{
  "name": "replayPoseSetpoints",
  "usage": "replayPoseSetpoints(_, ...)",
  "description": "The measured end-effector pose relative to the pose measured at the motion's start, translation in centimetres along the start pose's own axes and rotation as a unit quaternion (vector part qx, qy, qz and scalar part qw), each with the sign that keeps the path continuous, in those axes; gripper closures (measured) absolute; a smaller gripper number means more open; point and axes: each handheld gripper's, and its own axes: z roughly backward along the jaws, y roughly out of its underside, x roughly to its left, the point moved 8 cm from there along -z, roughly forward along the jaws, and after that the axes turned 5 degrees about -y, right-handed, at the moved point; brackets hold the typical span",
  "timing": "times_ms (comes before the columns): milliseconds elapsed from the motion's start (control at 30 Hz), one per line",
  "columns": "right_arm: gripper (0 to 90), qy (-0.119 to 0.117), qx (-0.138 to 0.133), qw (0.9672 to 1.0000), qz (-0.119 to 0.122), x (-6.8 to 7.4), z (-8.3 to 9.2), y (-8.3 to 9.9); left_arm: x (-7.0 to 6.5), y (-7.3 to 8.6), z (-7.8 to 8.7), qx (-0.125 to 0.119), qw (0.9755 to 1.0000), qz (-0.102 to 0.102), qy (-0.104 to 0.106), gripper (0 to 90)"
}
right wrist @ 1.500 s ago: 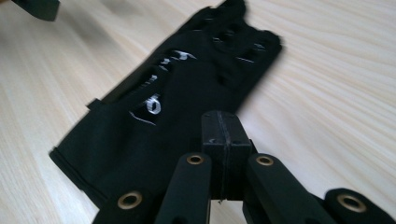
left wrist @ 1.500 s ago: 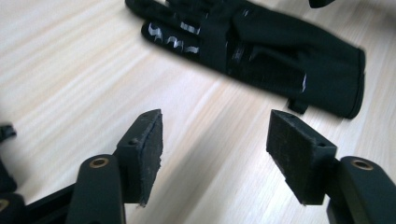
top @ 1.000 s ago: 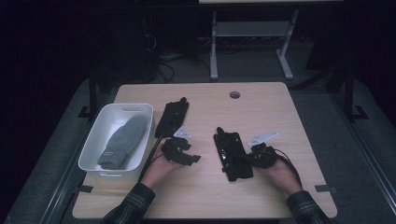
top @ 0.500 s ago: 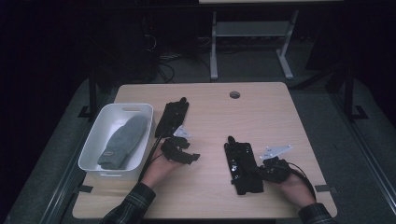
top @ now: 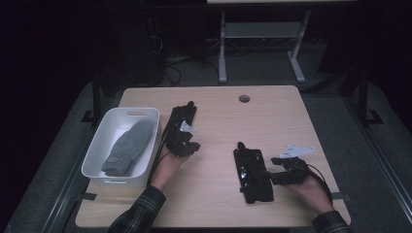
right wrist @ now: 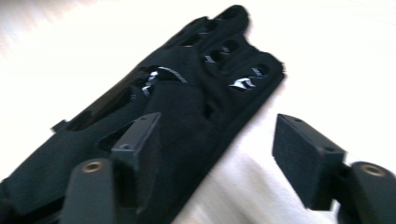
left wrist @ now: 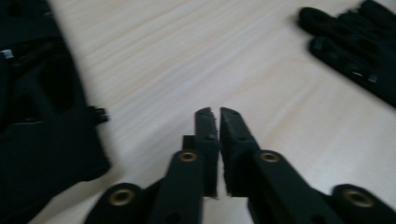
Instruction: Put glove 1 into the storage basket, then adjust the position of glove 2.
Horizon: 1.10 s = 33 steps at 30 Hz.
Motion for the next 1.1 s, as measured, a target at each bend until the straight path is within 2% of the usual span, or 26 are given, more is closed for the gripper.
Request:
replayPoseSetpoints(100,29.5,0.006,0.001,1.0,-0.002,-0.3,0.1,0.0,1.2,-0.6,-0.3,0.001,0.9997,0.012,-0.023,89.3)
replayPoseSetpoints(133,29.4,0.009,0.0,1.0,0.0,-0.4,0.2,0.0,2.3,-1.1,-0.7,-0.001,0.9989,0.015,-0.045,89.3)
replayPoseSetpoints(167,29.4,0.009,0.0,1.0,0.0,-0.4,0.2,0.0,2.3,-1.1,-0.7,-0.001,0.9989,0.015,-0.045,89.3)
replayPoseSetpoints(200,29.3,0.01,0.001,0.9999,0.002,-0.5,0.2,0.0,3.3,-1.5,-1.0,0.0,0.9977,0.022,-0.064,89.3)
replayPoseSetpoints(233,29.3,0.01,0.001,0.9999,0.002,-0.5,0.2,0.0,3.3,-1.5,-1.0,0.0,0.9977,0.022,-0.064,89.3)
replayPoseSetpoints(267,29.3,0.009,0.0,1.0,-0.001,-0.5,0.1,0.0,4.2,-1.9,-1.3,0.002,0.9965,0.029,-0.078,89.3)
replayPoseSetpoints(300,29.3,0.009,0.001,1.0,0.0,-0.6,0.2,0.0,4.2,-1.9,-1.3,0.002,0.9965,0.029,-0.078,89.3)
replayPoseSetpoints(333,29.3,0.009,-0.001,1.0,-0.001,-0.6,0.2,0.0,4.9,-2.3,-1.8,0.004,0.9955,0.038,-0.087,89.3)
replayPoseSetpoints(400,29.3,0.008,-0.002,1.0,-0.002,-0.7,0.2,0.1,5.3,-2.5,-2.0,0.003,0.9948,0.04,-0.093,89.3)
replayPoseSetpoints(433,29.3,0.007,-0.003,1.0,0.001,-0.7,0.3,0.2,6.0,-3.0,-2.5,0.002,0.9936,0.052,-0.1,89.3)
replayPoseSetpoints(467,29.3,0.009,-0.004,1.0,0.001,-0.8,0.3,0.2,6.0,-3.0,-2.5,0.002,0.9936,0.052,-0.1,89.3)
replayPoseSetpoints(500,29.3,0.008,-0.003,1.0,0.0,-0.9,0.4,0.3,6.9,-3.3,-2.9,-0.002,0.9919,0.055,-0.114,89.3)
replayPoseSetpoints(567,29.3,0.009,-0.007,0.9999,0.0,-1.0,0.5,0.3,7.6,-3.5,-3.4,0.001,0.9904,0.064,-0.122,89.3)
replayPoseSetpoints(633,29.3,0.008,-0.008,0.9999,-0.003,-1.0,0.6,0.3,8.0,-3.6,-3.7,0.004,0.9898,0.063,-0.127,89.3)
replayPoseSetpoints(667,29.2,0.007,-0.01,0.9999,-0.006,-0.9,0.6,0.2,8.4,-3.6,-4.4,0.009,0.9891,0.072,-0.128,89.3)
replayPoseSetpoints(733,28.8,0.01,-0.007,0.9999,0.001,-1.1,0.6,0.3,8.6,-3.6,-5.0,0.015,0.9886,0.071,-0.132,89.3)
replayPoseSetpoints(833,28.6,0.008,-0.011,0.9999,-0.006,-1.0,0.6,0.2,8.7,-3.6,-5.5,0.015,0.9881,0.073,-0.135,89.3)
replayPoseSetpoints(867,28.6,0.009,-0.01,0.9999,-0.005,-1.0,0.6,0.2,8.9,-3.4,-5.8,0.024,0.9877,0.072,-0.137,89.3)
replayPoseSetpoints(933,28.6,0.009,-0.01,0.9999,-0.005,-1.0,0.6,0.2,8.9,-3.0,-6.3,0.032,0.9884,0.074,-0.129,89.3)
replayPoseSetpoints(1033,28.5,0.011,-0.008,0.9999,-0.002,-1.1,0.6,0.2,9.0,-2.9,-6.4,0.028,0.9888,0.076,-0.125,89.4)
replayPoseSetpoints(1100,27.9,0.012,-0.01,0.9999,-0.003,-1.1,0.6,0.1,8.5,-2.7,-6.2,0.031,0.9897,0.073,-0.12,89.5)
